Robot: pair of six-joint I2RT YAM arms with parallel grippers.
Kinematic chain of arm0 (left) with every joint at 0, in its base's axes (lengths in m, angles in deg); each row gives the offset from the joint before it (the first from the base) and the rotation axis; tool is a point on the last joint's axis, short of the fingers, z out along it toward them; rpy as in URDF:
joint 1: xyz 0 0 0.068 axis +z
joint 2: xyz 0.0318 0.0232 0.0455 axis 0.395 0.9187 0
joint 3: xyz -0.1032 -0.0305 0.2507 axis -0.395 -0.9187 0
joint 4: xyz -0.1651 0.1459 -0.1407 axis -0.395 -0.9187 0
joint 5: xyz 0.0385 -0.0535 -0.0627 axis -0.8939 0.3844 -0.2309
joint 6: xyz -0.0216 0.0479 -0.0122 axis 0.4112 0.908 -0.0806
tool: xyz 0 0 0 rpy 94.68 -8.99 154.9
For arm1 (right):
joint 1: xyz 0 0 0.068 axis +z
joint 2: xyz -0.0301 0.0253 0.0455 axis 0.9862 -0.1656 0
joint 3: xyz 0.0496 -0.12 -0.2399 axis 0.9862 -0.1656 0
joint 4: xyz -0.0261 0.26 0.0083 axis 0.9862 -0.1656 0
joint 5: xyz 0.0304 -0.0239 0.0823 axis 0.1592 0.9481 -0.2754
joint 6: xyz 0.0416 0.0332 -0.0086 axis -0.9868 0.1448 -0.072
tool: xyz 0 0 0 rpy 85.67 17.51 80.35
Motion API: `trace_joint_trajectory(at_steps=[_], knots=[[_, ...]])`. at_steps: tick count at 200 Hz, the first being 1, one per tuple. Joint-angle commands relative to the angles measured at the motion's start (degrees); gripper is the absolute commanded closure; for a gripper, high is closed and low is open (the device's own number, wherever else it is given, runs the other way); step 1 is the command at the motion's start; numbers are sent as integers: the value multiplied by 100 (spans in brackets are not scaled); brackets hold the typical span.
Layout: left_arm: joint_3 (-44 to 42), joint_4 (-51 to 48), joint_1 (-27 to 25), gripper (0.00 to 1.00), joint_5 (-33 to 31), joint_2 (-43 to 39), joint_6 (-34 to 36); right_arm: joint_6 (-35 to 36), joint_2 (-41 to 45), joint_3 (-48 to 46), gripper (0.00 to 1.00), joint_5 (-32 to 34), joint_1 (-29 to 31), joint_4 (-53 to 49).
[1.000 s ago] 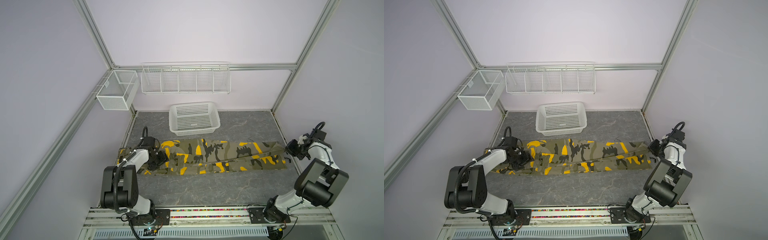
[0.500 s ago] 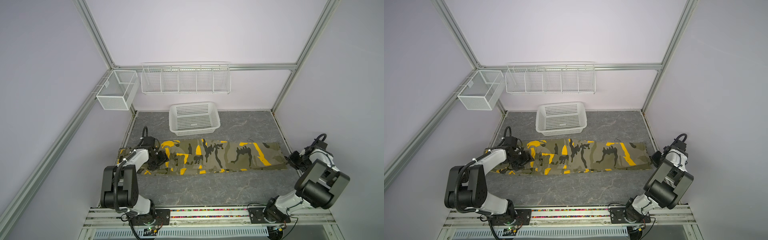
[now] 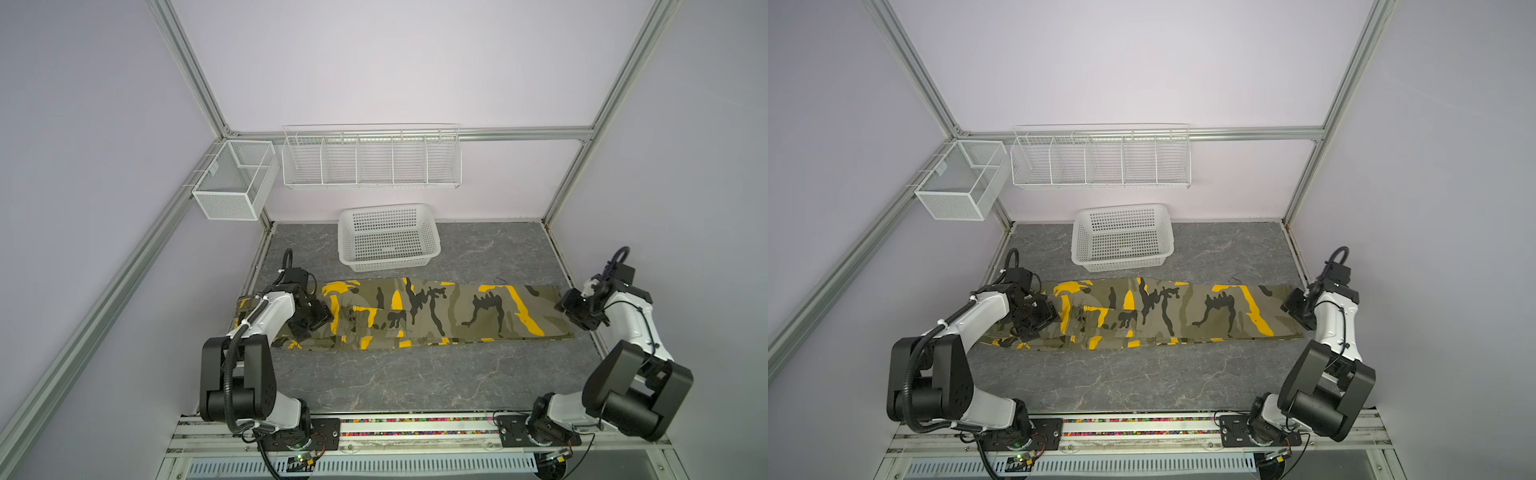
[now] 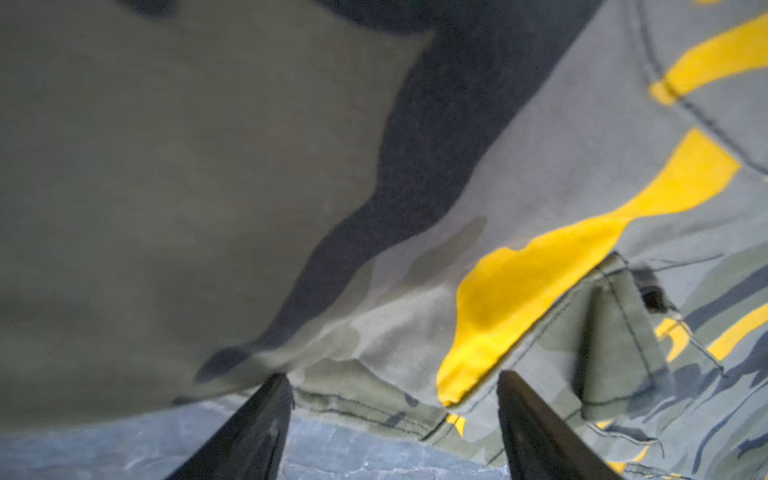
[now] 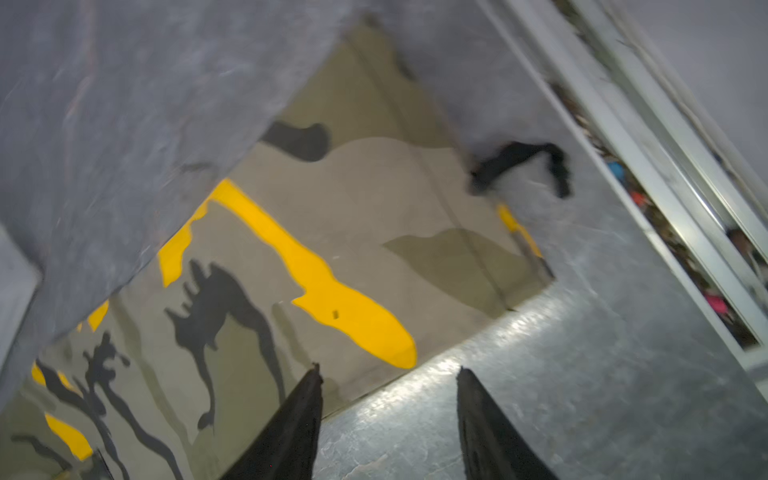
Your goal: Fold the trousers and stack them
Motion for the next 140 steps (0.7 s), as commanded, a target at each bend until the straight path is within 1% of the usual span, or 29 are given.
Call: trace_joint_trajectory(at_steps=[1,16,22,31,50,58,60,70,90,113,126,140], knots=[[140,-644,33,21,-416,-453,-543,475,313,-150,39,-228,1023,346],[-40,-520,33,20,-524,-657,-1001,715,532,-417,34,-400,1729,943],[-94,-514,33,20,-666,-672,-1224,797,583,-525,27,-484,1992,1182],[-140,-549,49,20,-844,-656,-1477,962,590,-596,24,-592,2442,1418],[-208,-501,156,20,-1171,-620,-1671,1407,343,-471,23,-389,3419,1572],[-237,-414,249,20,-1256,-664,-1720,1496,212,-413,24,-368,3673,1622],[-245,-393,270,20,-1272,-666,-1736,1529,153,-387,23,-360,3921,1659],[-298,-251,407,20,-1342,-692,-1753,1634,-21,-299,23,-320,4411,1752],[-440,186,658,20,-1150,-582,-1793,2013,-460,-97,23,-46,5499,1941],[-513,618,675,23,-932,-441,-1831,2146,-1027,199,23,16,6468,2249],[-533,655,675,25,-783,-363,-1869,2385,-1357,409,23,214,6933,2321],[-694,798,675,29,-688,-360,-1898,2459,-1704,623,23,299,7231,2371]])
